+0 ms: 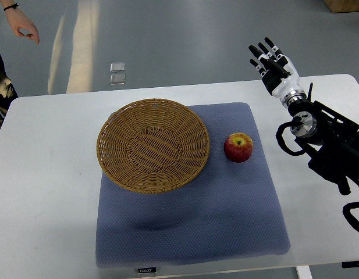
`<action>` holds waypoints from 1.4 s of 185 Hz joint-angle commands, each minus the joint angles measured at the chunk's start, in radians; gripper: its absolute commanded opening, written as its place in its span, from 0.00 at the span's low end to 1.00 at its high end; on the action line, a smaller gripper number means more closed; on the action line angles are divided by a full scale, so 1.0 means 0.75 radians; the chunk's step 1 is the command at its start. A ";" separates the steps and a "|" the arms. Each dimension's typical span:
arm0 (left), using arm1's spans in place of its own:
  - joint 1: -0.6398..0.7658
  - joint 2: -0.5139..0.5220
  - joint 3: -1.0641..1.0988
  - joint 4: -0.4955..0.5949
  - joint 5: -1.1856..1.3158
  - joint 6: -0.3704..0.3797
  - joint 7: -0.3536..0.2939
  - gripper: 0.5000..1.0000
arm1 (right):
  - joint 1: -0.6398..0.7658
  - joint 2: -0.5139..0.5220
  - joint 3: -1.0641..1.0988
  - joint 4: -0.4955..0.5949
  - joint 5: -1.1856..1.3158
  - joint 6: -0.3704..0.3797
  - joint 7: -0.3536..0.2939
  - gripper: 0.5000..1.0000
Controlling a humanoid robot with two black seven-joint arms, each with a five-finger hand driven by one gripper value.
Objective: Place red apple in basket with right hand
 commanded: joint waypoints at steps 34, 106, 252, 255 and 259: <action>-0.003 0.000 -0.002 0.004 0.000 -0.004 0.002 1.00 | 0.002 0.000 0.000 0.000 0.000 0.000 0.000 0.85; -0.005 0.000 0.000 0.006 0.000 -0.002 0.002 1.00 | 0.004 -0.002 0.000 0.002 0.000 0.000 0.000 0.85; -0.005 0.000 0.000 0.006 0.000 -0.002 0.002 1.00 | 0.002 -0.016 0.000 0.010 -0.002 0.002 -0.002 0.85; -0.005 0.000 0.000 0.006 0.000 -0.002 0.002 1.00 | 0.002 -0.020 0.000 0.012 -0.002 0.002 -0.002 0.85; -0.005 0.000 0.000 0.006 0.000 -0.002 0.002 1.00 | 0.002 -0.020 0.000 0.012 -0.002 0.000 -0.002 0.85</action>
